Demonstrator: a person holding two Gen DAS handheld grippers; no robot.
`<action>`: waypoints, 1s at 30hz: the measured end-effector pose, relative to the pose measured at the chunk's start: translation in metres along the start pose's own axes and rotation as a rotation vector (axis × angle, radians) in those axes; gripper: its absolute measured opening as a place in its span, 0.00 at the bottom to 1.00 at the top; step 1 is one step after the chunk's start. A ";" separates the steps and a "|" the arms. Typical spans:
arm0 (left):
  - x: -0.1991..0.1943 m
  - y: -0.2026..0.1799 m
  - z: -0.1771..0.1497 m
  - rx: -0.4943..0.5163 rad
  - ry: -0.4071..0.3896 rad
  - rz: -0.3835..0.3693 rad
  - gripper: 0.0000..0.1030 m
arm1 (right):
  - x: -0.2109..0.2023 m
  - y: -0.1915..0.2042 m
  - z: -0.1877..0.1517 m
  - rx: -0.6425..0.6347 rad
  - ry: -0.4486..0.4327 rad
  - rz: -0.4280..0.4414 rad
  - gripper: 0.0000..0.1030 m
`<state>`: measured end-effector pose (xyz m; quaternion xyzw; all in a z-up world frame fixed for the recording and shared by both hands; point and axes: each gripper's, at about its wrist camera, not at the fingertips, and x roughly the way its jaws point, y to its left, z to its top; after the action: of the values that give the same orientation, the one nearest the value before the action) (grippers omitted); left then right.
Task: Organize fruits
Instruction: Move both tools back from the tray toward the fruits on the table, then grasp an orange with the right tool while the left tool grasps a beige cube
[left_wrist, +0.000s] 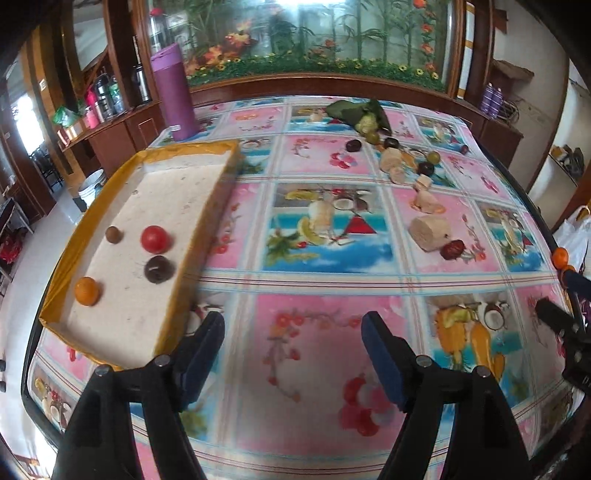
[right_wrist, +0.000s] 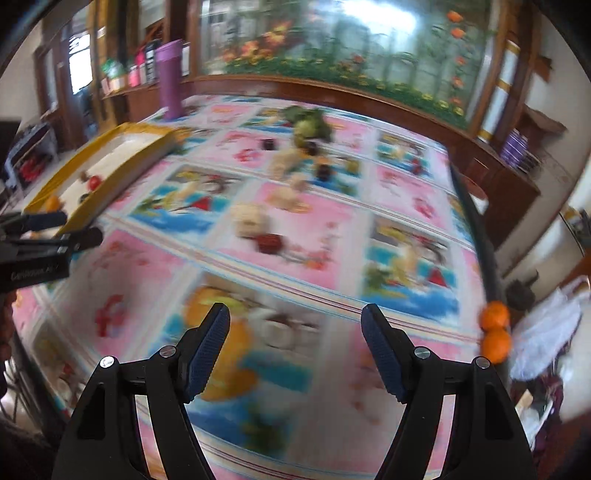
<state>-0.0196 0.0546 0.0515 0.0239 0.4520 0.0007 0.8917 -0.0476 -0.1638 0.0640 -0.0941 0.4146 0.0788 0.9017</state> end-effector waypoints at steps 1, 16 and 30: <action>0.000 -0.007 -0.001 0.014 0.003 -0.009 0.77 | -0.002 -0.016 -0.003 0.027 -0.004 -0.023 0.71; 0.011 -0.081 0.004 0.094 0.044 -0.046 0.78 | 0.016 -0.180 -0.044 0.233 0.072 -0.222 0.70; 0.046 -0.112 0.043 0.039 0.076 -0.069 0.78 | 0.029 -0.179 -0.045 0.156 0.082 -0.118 0.31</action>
<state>0.0395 -0.0580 0.0352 0.0258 0.4860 -0.0378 0.8728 -0.0223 -0.3465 0.0313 -0.0510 0.4496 -0.0110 0.8917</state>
